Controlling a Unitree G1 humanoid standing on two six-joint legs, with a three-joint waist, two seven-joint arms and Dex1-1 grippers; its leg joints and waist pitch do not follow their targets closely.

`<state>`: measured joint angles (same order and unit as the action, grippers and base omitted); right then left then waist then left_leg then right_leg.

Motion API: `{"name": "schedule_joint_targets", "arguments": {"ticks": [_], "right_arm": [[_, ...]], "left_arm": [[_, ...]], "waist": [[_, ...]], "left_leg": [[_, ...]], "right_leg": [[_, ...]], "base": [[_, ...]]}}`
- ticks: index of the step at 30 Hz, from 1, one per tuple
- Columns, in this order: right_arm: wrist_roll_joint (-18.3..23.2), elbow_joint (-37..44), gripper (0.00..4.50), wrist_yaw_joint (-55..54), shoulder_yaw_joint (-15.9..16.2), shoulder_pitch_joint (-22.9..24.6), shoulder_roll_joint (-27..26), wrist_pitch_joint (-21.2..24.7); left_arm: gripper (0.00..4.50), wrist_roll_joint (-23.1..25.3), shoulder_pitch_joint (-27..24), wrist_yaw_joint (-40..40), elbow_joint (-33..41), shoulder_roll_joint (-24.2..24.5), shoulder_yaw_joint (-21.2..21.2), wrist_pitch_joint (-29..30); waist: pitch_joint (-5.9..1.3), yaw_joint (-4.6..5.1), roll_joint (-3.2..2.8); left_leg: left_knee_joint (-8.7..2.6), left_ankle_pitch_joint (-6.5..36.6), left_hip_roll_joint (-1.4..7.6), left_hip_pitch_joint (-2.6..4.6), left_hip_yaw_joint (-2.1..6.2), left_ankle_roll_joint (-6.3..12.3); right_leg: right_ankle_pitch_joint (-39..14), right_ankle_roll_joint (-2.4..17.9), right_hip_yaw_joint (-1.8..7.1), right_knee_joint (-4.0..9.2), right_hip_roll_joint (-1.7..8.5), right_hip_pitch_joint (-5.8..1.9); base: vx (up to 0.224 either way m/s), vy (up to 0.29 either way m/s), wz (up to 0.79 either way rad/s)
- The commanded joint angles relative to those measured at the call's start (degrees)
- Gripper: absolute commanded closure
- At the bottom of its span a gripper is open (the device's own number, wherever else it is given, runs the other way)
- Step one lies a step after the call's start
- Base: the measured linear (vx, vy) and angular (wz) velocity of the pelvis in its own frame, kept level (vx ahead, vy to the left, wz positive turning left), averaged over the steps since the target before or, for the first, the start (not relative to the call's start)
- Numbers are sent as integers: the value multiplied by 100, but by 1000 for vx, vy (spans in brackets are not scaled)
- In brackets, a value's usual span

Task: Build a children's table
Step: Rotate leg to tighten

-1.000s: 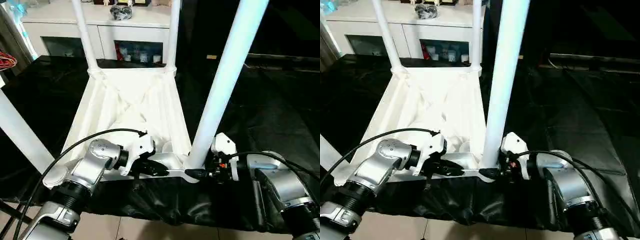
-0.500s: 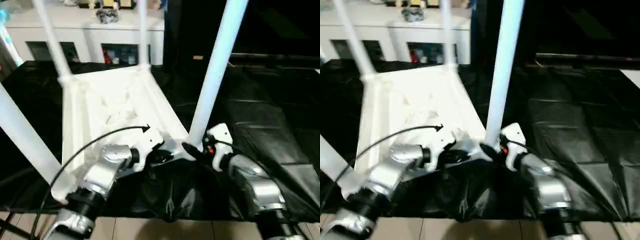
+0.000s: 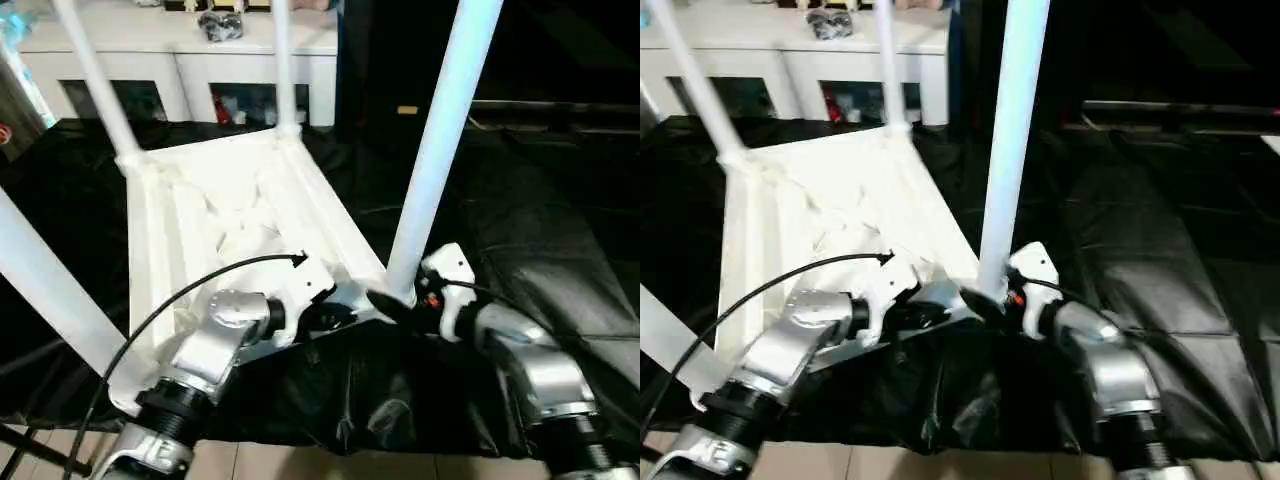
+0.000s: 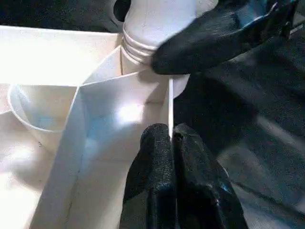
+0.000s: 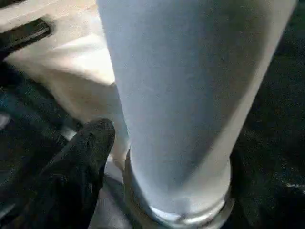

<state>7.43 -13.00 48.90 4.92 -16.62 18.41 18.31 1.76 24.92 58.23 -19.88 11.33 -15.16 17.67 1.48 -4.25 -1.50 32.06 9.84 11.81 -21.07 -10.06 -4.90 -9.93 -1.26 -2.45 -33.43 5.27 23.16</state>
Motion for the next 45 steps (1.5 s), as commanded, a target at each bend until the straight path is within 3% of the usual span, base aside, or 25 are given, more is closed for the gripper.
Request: {"name": "schedule_joint_targets", "arguments": {"ticks": [1,5,10,11,12,14,17,26,28,31,34,37,39,42,45], "right_arm": [[181,232,73,866,576,26,184,144],[242,275,73,1223,643,32,381,133],[315,331,105,1649,755,36,542,147],[348,345,110,1739,797,35,595,157],[405,394,138,1941,892,48,698,183],[381,406,146,2106,972,56,776,165],[337,399,161,2222,1043,51,830,122],[335,496,183,2155,1130,104,790,106],[366,578,183,1991,1090,209,698,150],[396,525,183,1568,926,264,444,162],[290,225,184,559,639,231,-112,202],[202,-69,184,-269,419,160,-601,251],[168,-172,185,-662,340,122,-858,250],[65,-325,185,-1403,239,14,-1341,226],[-79,-316,185,-1574,274,-21,-1496,137]], "left_arm": [[450,-368,207,620,-101,30,-162,-371],[450,-383,293,963,-215,226,-160,-462],[450,-426,408,1389,-354,506,-164,-519],[450,-455,438,1479,-401,557,-173,-533],[450,-487,490,1610,-478,639,-175,-575],[450,-477,553,1732,-584,699,-195,-628],[450,-464,600,1795,-673,719,-183,-664],[450,-519,588,1568,-760,622,-105,-696],[450,-497,537,1191,-713,475,-17,-673],[450,-487,459,814,-589,286,60,-568],[450,-431,301,200,-326,-38,125,-320],[450,-355,144,-255,-98,-284,133,-133],[450,-315,52,-470,34,-412,126,-49],[450,-208,-117,-923,281,-686,79,90],[450,-196,-228,-1019,476,-815,-9,195]], "waist": [[-233,0,83],[-230,-70,76],[-236,-82,65],[-244,-96,38],[-245,-99,59],[-233,-118,93],[-227,-150,80],[-209,-164,80],[-203,-172,78],[-167,-165,85],[-152,-118,105],[-141,15,125],[-141,38,118],[-164,133,93],[-192,151,85]], "left_leg": [[-341,1396,70,13,-30,373],[-350,1563,89,51,-33,322],[-359,1521,100,40,-22,240],[-351,1457,101,44,-19,240],[-338,1396,97,40,-29,271],[-327,1289,100,28,-40,348],[-321,1233,108,39,-47,372],[-335,1360,112,47,-43,285],[-334,1384,116,58,-47,283],[-365,1668,115,74,-45,214],[-402,1847,103,50,-12,98],[-437,1953,63,0,31,25],[-420,2046,65,38,28,30],[-434,1889,56,-16,42,17],[-421,1823,62,-2,30,61]], "right_leg": [[-1426,1076,142,418,177,-244],[-1643,1063,148,430,183,-219],[-1386,1170,146,378,186,-243],[-1238,1226,146,358,189,-248],[-1069,1276,142,343,172,-258],[-898,1342,143,319,178,-259],[-869,1393,143,315,190,-255],[-1141,1305,155,339,197,-251],[-1135,1302,159,349,192,-241],[-1591,1223,165,404,204,-213],[-2237,1002,155,456,233,-212],[-2864,676,114,510,218,-221],[-3062,613,121,557,231,-171],[-2918,573,116,548,213,-187],[-2616,630,124,535,200,-193]], "base": [[0,0,0],[0,0,0],[0,0,0],[0,0,0],[0,0,0],[0,0,0],[0,0,0],[0,0,0],[0,0,0],[0,0,0],[0,0,0],[0,0,0],[0,0,0],[0,0,0],[0,0,0]]}}
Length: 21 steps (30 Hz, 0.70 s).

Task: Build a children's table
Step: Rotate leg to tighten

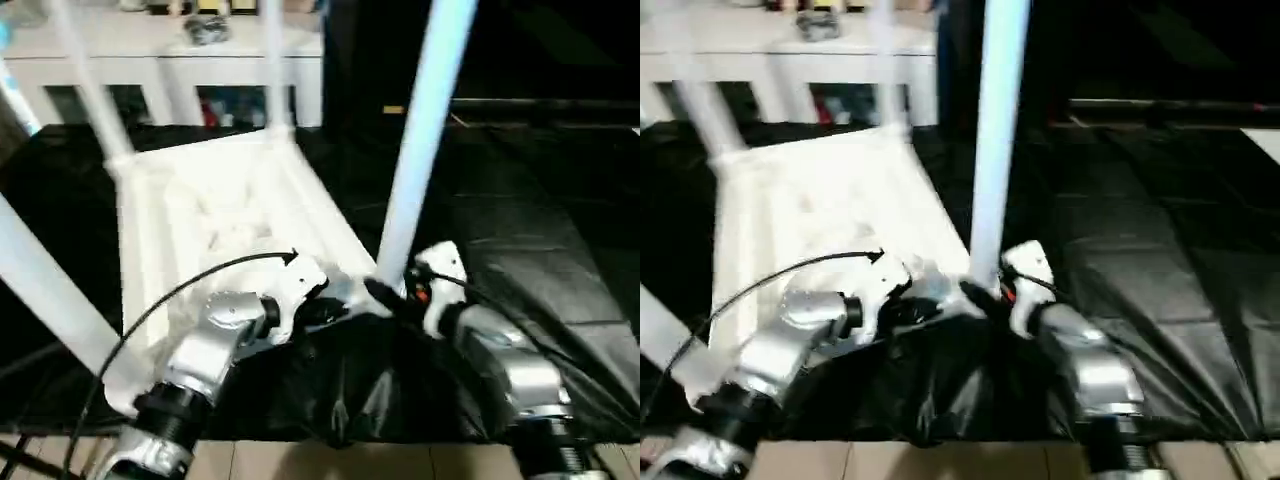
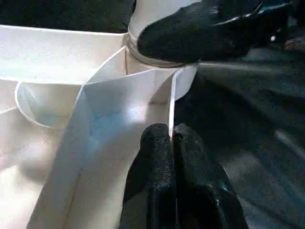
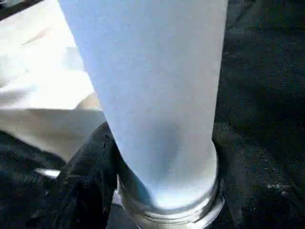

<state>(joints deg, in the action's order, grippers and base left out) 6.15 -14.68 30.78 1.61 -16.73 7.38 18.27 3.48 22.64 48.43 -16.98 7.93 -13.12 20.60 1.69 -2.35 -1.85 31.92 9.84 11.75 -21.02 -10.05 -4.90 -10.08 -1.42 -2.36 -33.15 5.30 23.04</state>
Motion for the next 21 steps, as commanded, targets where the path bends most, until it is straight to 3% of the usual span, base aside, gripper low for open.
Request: {"name": "schedule_joint_targets", "arguments": {"ticks": [1,3,7,9,16,19,20,21], "right_arm": [[32,-146,150,210,592,-10,-404,119],[88,-125,129,176,490,-14,-405,128],[8,-44,95,445,588,0,-76,70],[5,-6,72,679,627,-13,105,9],[199,239,72,2070,885,27,863,-106],[234,326,72,2747,1089,73,1255,-204],[232,324,72,2776,1099,74,1272,-216],[223,300,72,2951,1154,74,1369,-284]], "left_arm": [[450,-373,-9,-32,211,-477,-240,-85],[450,-352,0,51,214,-434,-313,-94],[450,-335,76,230,62,-263,-282,-209],[450,-364,116,388,21,-152,-274,-224],[450,-455,215,1122,-60,285,-320,-311],[450,-453,341,1426,-282,478,-306,-467],[450,-451,348,1439,-297,487,-305,-478],[450,-447,391,1521,-382,535,-303,-547]], "waist": [[-229,-45,109],[-245,-50,90],[-270,-57,62],[-274,-82,55],[-279,-143,71],[-284,-176,62],[-282,-202,93],[-274,-219,83]], "left_leg": [[-402,1694,65,-17,22,109],[-385,1511,64,-24,6,182],[-358,1380,62,-13,-11,231],[-352,1379,60,-8,-16,256],[-332,1399,68,7,-26,327],[-314,1357,86,49,-43,368],[-309,1368,90,57,-51,395],[-314,1359,92,39,-50,386]], "right_leg": [[-2342,704,120,483,188,-193],[-1865,839,126,441,172,-207],[-1438,996,126,401,166,-232],[-1441,1015,121,403,171,-245],[-1491,1039,123,394,172,-254],[-1279,1159,136,378,167,-224],[-1294,1187,136,370,165,-222],[-1321,1184,138,362,174,-233]], "base": [[0,0,0],[0,0,0],[0,0,0],[0,0,0],[0,0,0],[0,0,0],[0,0,0],[0,0,0]]}}
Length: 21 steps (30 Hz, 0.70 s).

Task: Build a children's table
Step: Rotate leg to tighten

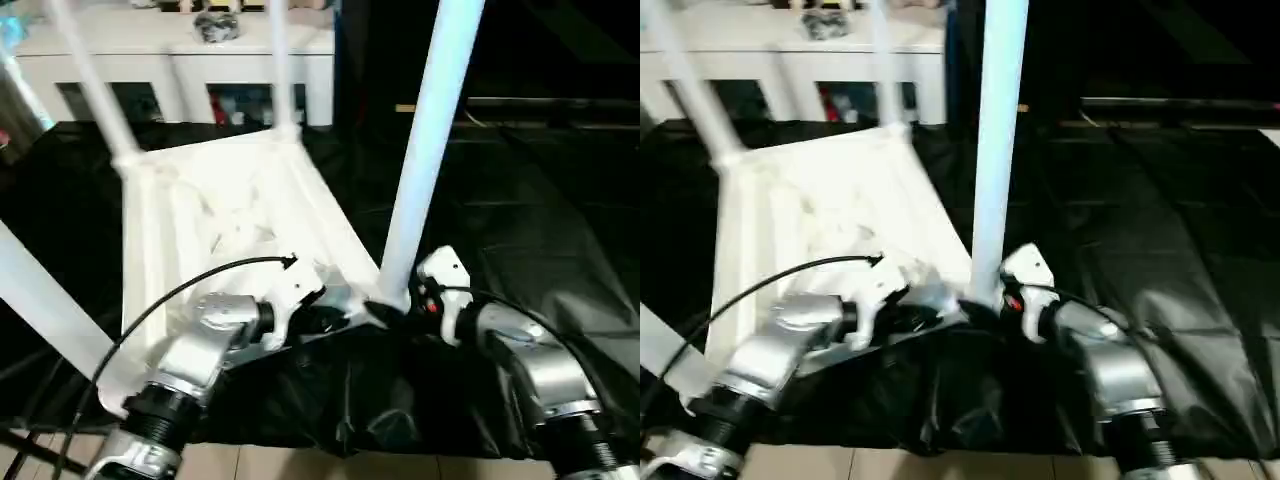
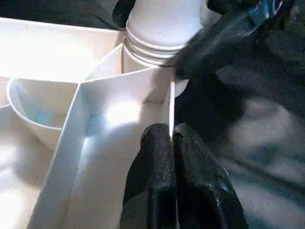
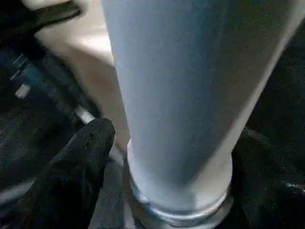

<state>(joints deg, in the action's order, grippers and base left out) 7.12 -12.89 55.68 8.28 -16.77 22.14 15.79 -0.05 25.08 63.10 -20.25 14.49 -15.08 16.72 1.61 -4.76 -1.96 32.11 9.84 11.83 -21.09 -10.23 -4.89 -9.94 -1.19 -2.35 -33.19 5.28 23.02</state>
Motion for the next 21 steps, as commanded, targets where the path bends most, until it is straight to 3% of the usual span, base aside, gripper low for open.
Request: {"name": "schedule_joint_targets", "arguments": {"ticks": [1,3,10,11,15,21], "right_arm": [[135,85,72,657,536,66,-19,-79],[196,62,87,886,580,38,43,-88],[219,1,140,1327,729,-49,157,-204],[239,-6,150,1355,732,-58,148,-202],[209,-38,178,1491,794,-67,125,-254],[252,86,184,1564,833,58,142,-215]], "left_arm": [[450,-118,188,202,-141,-50,-123,-245],[450,-161,234,400,-214,45,-144,-295],[450,-168,414,852,-478,270,-243,-459],[450,-163,443,879,-515,282,-252,-486],[450,-168,512,964,-637,294,-248,-572],[450,-216,470,952,-645,235,-265,-603]], "waist": [[-269,10,110],[-275,-30,137],[-285,-86,124],[-287,-99,172],[-277,-146,159],[-272,-155,122]], "left_leg": [[-336,1335,87,33,-25,377],[-327,1299,89,39,-26,386],[-310,1172,103,49,-31,398],[-308,1158,105,45,-33,400],[-312,1249,108,58,-34,349],[-319,1306,106,60,-24,279]], "right_leg": [[-1333,1156,135,364,188,-244],[-1300,1166,135,346,193,-242],[-966,1334,129,293,197,-249],[-934,1345,129,287,201,-259],[-1082,1333,135,293,211,-248],[-1111,1306,137,291,203,-251]], "base": [[0,0,0],[0,0,0],[0,0,0],[0,0,0],[0,0,0],[0,0,0]]}}
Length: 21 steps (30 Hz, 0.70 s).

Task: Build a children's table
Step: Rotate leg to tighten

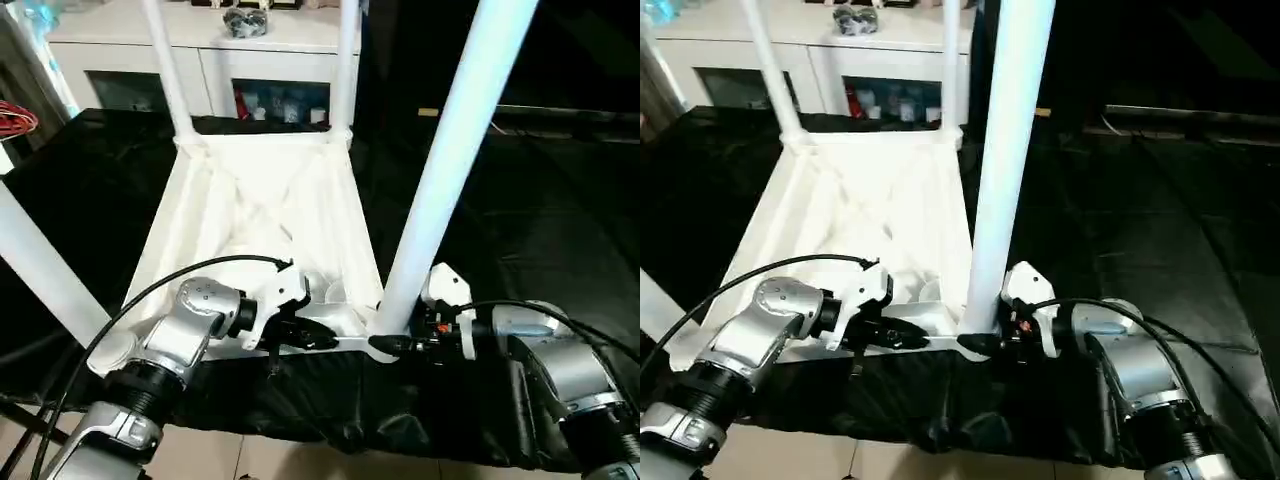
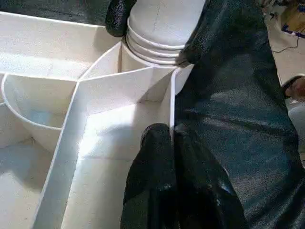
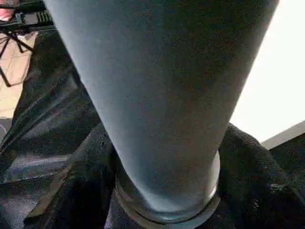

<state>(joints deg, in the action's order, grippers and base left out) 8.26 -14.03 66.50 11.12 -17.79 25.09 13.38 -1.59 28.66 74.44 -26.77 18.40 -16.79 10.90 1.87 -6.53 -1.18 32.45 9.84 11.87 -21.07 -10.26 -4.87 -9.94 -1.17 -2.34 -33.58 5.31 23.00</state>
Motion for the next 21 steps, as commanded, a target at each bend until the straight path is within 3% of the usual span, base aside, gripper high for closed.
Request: {"name": "schedule_joint_targets", "arguments": {"ticks": [1,3,5,9,12,13,14,15,16,18,19,20,21], "right_arm": [[144,212,184,447,534,181,-166,36],[169,283,184,-104,338,334,-409,183],[161,279,185,-171,319,340,-437,195],[43,48,185,-1537,-113,374,-1118,169],[203,52,185,-1886,-272,394,-1462,271],[242,49,185,-2082,-323,386,-1639,295],[205,32,185,-2466,-351,346,-1961,275],[169,30,185,-2558,-351,335,-2031,252],[133,54,185,-2596,-329,327,-2075,220],[100,108,185,-2471,-227,305,-2066,150],[100,108,185,-2471,-227,305,-2066,150],[98,110,150,-2479,-235,304,-2071,147],[111,119,150,-2459,-256,304,-2068,189]], "left_arm": [[450,-64,103,-232,18,-181,-80,-8],[450,-49,24,-804,127,-450,59,119],[450,-49,17,-841,139,-469,67,131],[450,-34,-140,-1584,416,-906,196,385],[450,-69,-236,-2004,581,-1180,306,519],[450,-65,-292,-2184,668,-1298,332,560],[450,-53,-417,-2428,847,-1483,340,641],[450,-49,-450,-2463,892,-1519,331,663],[450,-40,-483,-2490,951,-1536,301,693],[450,-15,-545,-2495,1044,-1566,211,722],[450,-15,-545,-2495,1044,-1566,211,722],[450,-3,-555,-2510,1059,-1575,188,735],[450,35,-564,-2553,1067,-1588,157,762]], "waist": [[-300,22,50],[-298,17,34],[-281,22,40],[-248,108,35],[-241,183,59],[-241,191,58],[-251,208,5],[-245,238,24],[-260,257,35],[-283,277,-15],[-288,278,-12],[-299,277,-29],[-303,278,-27]], "left_leg": [[-352,1314,100,58,-24,278],[-350,1330,104,66,-24,277],[-363,1456,105,77,-24,248],[-413,1887,75,80,10,29],[-425,1960,63,58,29,44],[-420,1953,62,59,26,64],[-430,1868,63,37,35,59],[-438,1835,56,6,38,62],[-437,1749,36,-19,44,72],[-403,1582,43,-5,28,169],[-396,1525,40,-10,21,197],[-391,1411,43,-19,21,227],[-386,1351,41,-27,18,241]], "right_leg": [[-1105,1305,136,336,198,-250],[-1042,1327,139,334,194,-247],[-1176,1325,141,356,197,-233],[-2241,981,129,466,218,-202],[-2555,783,121,513,211,-198],[-2573,771,123,517,208,-189],[-2508,772,123,519,216,-203],[-2498,759,116,513,205,-207],[-2544,686,97,507,200,-233],[-2233,746,120,490,191,-214],[-2140,764,122,492,187,-216],[-1919,821,123,464,181,-227],[-1787,851,121,454,175,-234]], "base": [[0,0,0],[0,0,0],[0,0,0],[0,0,0],[0,0,0],[0,0,0],[0,0,0],[0,0,0],[0,0,0],[0,0,0],[0,0,0],[0,0,0],[0,0,0]]}}
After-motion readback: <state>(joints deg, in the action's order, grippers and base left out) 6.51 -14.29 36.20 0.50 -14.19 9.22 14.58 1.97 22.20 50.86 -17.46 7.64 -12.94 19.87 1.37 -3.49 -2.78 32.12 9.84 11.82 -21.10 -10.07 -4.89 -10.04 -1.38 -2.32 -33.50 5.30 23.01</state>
